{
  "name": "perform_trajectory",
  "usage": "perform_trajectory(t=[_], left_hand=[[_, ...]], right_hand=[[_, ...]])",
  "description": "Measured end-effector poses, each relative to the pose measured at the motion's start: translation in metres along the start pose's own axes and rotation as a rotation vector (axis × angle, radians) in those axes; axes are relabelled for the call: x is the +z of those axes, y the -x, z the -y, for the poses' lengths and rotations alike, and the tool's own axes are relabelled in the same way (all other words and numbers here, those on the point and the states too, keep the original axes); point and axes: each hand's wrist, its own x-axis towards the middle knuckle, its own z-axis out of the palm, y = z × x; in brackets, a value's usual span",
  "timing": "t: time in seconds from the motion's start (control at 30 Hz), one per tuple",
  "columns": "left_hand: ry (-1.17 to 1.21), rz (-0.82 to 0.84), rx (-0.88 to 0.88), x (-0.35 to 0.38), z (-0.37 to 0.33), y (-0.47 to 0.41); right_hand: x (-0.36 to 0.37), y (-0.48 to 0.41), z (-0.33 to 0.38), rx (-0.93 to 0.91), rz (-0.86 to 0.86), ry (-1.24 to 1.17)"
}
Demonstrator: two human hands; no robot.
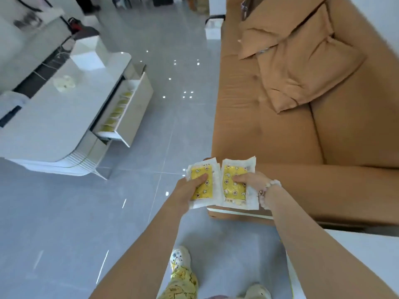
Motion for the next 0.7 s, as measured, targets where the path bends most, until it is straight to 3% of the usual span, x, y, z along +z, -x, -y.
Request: perform_trajectory(t=[0.2, 0.37, 0.7], left_hand=[[0.036, -0.088, -0.084, -0.14, -0.019, -0.026], [0.068, -0.156, -0.12, -0.228, -0.029, -0.044], [0.165, -0.207, -0.171, -0.296, -0.053, -0.087]], right_hand=[[0.138, -0.033, 0.051, -0.036, 0.101, 0.195], [0.219, -0.061, 0.088, -0.018, 0.154, 0.177], [0.275, -0.133, 0.123, 0.057, 0.18, 0.163]])
